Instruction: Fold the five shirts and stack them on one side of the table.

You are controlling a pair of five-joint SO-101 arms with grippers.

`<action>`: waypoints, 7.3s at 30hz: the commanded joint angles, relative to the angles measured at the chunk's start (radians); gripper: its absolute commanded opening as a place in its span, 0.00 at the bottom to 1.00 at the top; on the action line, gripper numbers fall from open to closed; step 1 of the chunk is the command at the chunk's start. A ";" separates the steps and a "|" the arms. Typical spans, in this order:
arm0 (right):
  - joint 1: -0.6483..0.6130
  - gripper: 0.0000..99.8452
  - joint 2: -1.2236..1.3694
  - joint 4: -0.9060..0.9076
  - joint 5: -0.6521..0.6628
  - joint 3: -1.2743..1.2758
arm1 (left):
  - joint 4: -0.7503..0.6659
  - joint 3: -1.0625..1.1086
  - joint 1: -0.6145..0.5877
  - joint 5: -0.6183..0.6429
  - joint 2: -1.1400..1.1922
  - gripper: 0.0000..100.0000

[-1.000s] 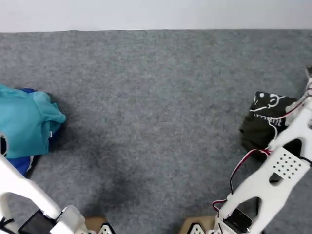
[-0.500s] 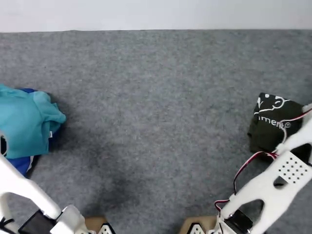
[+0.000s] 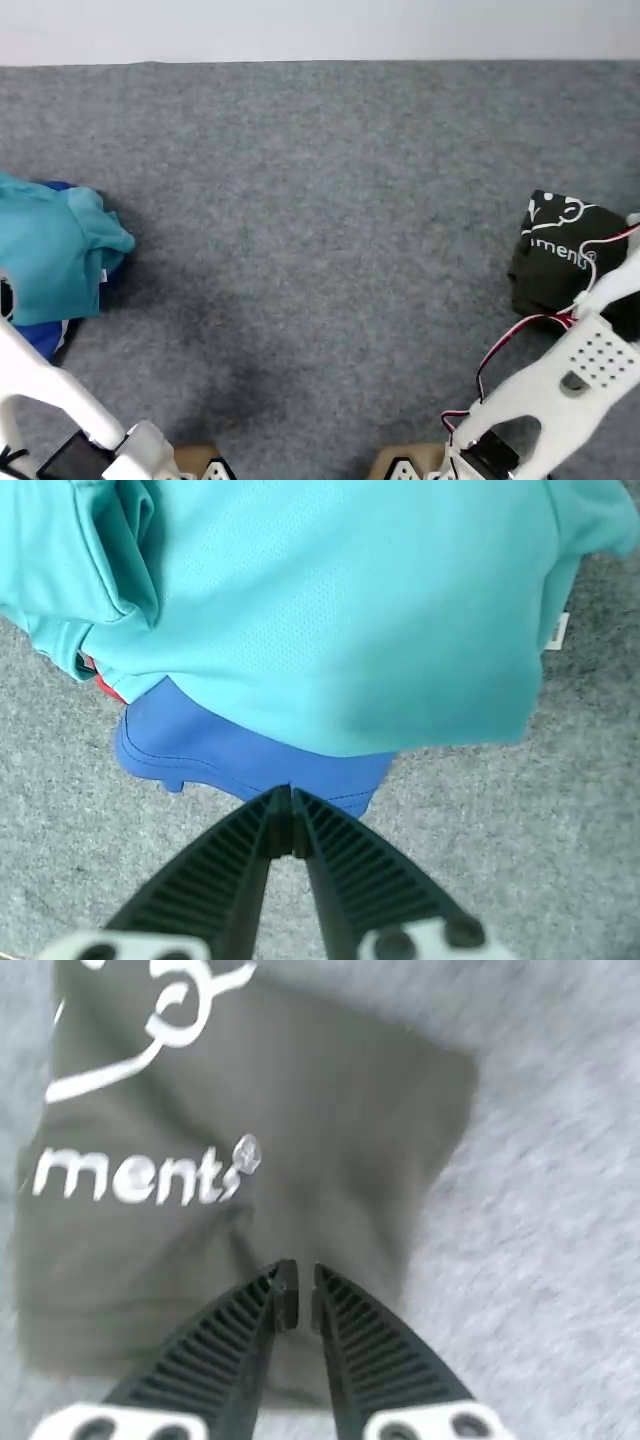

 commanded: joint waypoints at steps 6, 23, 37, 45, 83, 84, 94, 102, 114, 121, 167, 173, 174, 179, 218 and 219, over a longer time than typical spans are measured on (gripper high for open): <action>-0.042 0.01 -0.254 -0.018 0.011 0.483 | 0.009 -0.010 0.006 -0.003 -0.031 0.01; -0.038 0.01 -0.143 -0.154 0.011 0.554 | 0.023 -0.007 0.006 -0.003 -0.031 0.01; -0.039 0.01 -0.226 0.022 0.018 0.425 | 0.017 -0.007 0.008 -0.003 -0.023 0.01; 0.005 0.01 -0.188 -0.090 0.018 0.408 | 0.015 -0.007 0.008 -0.003 -0.021 0.01; 0.117 0.01 0.110 -0.616 0.011 0.308 | 0.015 -0.007 0.008 -0.006 -0.021 0.01; 0.113 0.01 0.090 -0.588 0.009 0.295 | 0.015 -0.007 0.008 -0.006 -0.021 0.01; -0.010 0.01 -0.108 -0.308 -0.103 0.172 | 0.017 -0.007 0.008 -0.006 -0.025 0.01; -0.173 0.01 -0.071 -0.097 -0.110 0.175 | 0.020 -0.007 0.008 -0.006 -0.026 0.01; -0.272 0.01 0.091 -0.024 -0.115 0.091 | 0.023 -0.008 0.008 -0.005 -0.031 0.01; -0.277 0.01 -0.038 0.038 -0.193 0.000 | 0.106 -0.067 0.038 0.046 -0.032 0.01; -0.788 0.07 -0.693 0.039 -0.322 0.850 | -0.273 -0.354 0.347 -0.038 0.295 0.00; -0.788 0.07 -0.693 0.039 -0.322 0.850 | -0.307 -0.490 0.413 -0.008 0.121 0.00; -0.788 0.07 -0.693 0.041 -0.322 0.850 | -0.339 -0.510 0.422 0.043 0.100 0.00; -0.786 0.07 -0.694 0.042 -0.322 0.852 | -0.526 -0.615 0.520 0.250 0.041 0.00; -1.023 0.08 -0.538 -0.076 -0.259 0.698 | -0.127 -0.120 0.506 0.199 0.031 0.11; -1.035 0.09 -0.512 -0.102 -0.259 0.661 | -0.120 -0.119 0.517 0.198 0.031 0.11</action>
